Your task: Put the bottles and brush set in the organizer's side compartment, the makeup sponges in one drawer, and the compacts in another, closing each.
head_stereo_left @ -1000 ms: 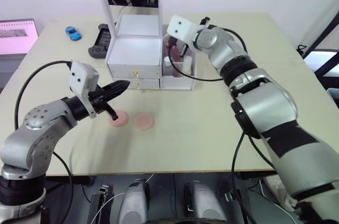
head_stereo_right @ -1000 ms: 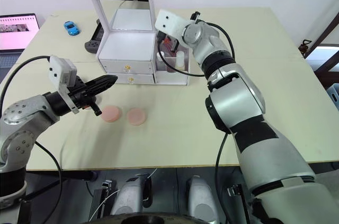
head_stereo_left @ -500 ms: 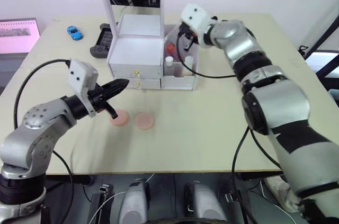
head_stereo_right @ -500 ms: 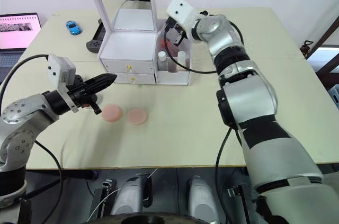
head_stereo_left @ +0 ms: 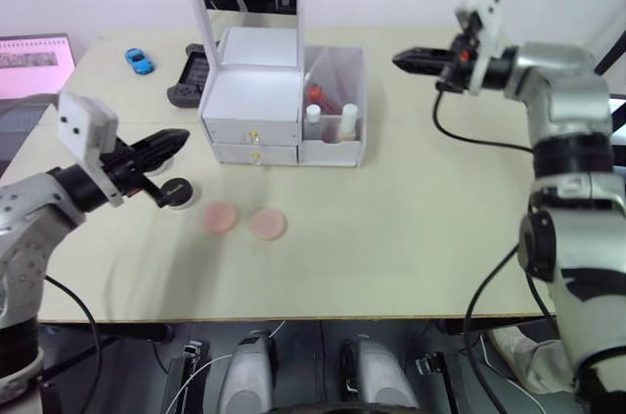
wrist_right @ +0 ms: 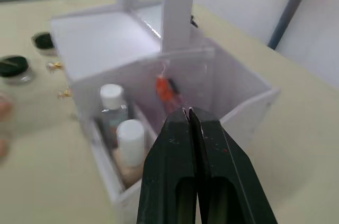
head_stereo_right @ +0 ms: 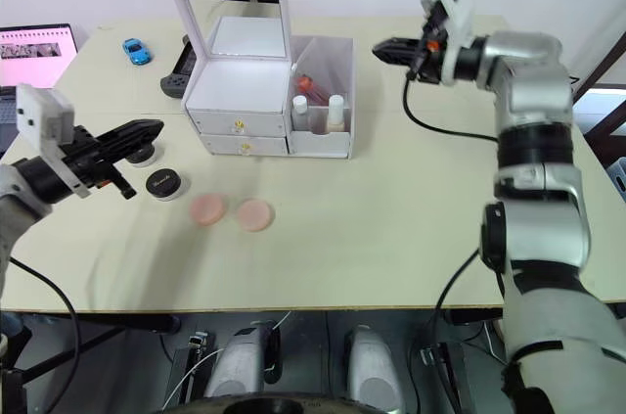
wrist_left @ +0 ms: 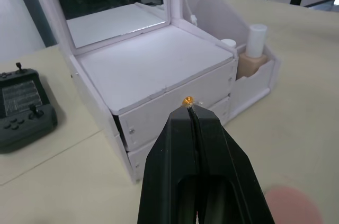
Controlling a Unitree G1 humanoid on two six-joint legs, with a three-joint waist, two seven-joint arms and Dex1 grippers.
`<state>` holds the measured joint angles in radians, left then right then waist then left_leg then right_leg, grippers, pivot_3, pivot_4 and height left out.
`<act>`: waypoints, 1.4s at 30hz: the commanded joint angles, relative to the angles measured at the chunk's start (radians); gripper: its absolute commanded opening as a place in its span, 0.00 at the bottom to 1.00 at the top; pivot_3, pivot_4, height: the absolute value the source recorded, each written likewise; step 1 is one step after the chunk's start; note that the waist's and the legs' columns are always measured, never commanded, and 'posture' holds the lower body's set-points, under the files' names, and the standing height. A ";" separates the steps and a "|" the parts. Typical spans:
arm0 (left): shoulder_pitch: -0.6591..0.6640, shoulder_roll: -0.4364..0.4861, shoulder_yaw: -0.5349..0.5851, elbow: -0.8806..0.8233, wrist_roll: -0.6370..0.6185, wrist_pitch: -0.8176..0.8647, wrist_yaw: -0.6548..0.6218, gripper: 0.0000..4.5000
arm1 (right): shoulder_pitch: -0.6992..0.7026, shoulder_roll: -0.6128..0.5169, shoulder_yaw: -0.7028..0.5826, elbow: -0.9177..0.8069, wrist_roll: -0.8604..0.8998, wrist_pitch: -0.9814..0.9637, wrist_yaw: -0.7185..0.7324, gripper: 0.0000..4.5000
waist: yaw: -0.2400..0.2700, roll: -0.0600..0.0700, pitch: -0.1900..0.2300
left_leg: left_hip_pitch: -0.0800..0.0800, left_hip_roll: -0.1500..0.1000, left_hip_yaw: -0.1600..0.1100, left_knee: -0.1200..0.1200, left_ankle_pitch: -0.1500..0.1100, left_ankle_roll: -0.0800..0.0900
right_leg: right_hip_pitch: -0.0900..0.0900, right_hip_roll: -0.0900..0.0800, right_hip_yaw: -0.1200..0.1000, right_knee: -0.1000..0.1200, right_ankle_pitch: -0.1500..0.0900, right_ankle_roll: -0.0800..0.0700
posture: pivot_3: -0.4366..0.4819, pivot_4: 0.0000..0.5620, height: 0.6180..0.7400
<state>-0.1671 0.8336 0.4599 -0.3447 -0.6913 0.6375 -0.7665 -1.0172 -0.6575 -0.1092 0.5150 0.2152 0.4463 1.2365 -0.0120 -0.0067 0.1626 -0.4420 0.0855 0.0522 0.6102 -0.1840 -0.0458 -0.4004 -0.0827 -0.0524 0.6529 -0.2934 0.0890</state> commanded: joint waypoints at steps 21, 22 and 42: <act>0.295 0.124 0.348 0.595 0.185 -0.449 -0.275 1.00 | 0.517 -0.244 -0.209 0.063 0.095 -0.183 -0.093 0.99 | 0.000 0.000 0.000 | 0.001 0.000 0.002 0.000 0.000 0.000 | 0.001 -0.001 0.000 -0.002 0.000 -0.001 | 0.48 0.27 1.00; 0.294 0.123 0.347 0.595 0.182 -0.449 -0.274 1.00 | 0.509 -0.243 -0.206 0.058 0.097 -0.178 -0.096 0.99 | -0.001 0.000 0.000 | 0.001 0.000 0.002 0.000 0.000 0.000 | 0.001 -0.001 0.000 -0.002 0.000 -0.001 | 0.48 0.27 1.00; 0.137 -0.241 0.036 -0.238 0.056 -0.039 0.356 1.00 | 0.302 -0.117 0.093 -0.674 0.250 0.182 -0.069 0.99 | 0.021 -0.001 -0.001 | 0.001 0.000 0.000 0.003 0.000 0.000 | 0.003 -0.001 0.000 -0.001 0.000 0.000 | 0.48 0.27 1.00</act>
<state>-0.0187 0.6006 0.5154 -0.5251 -0.6445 0.5894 -0.4803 -0.6912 -0.7682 -0.0003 -0.1104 0.4362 0.6165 1.1760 0.0088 -0.0078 0.1615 -0.4409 0.0858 0.0517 0.6133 -0.1843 -0.0459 -0.3968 -0.0832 -0.0522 0.6518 -0.2929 0.0892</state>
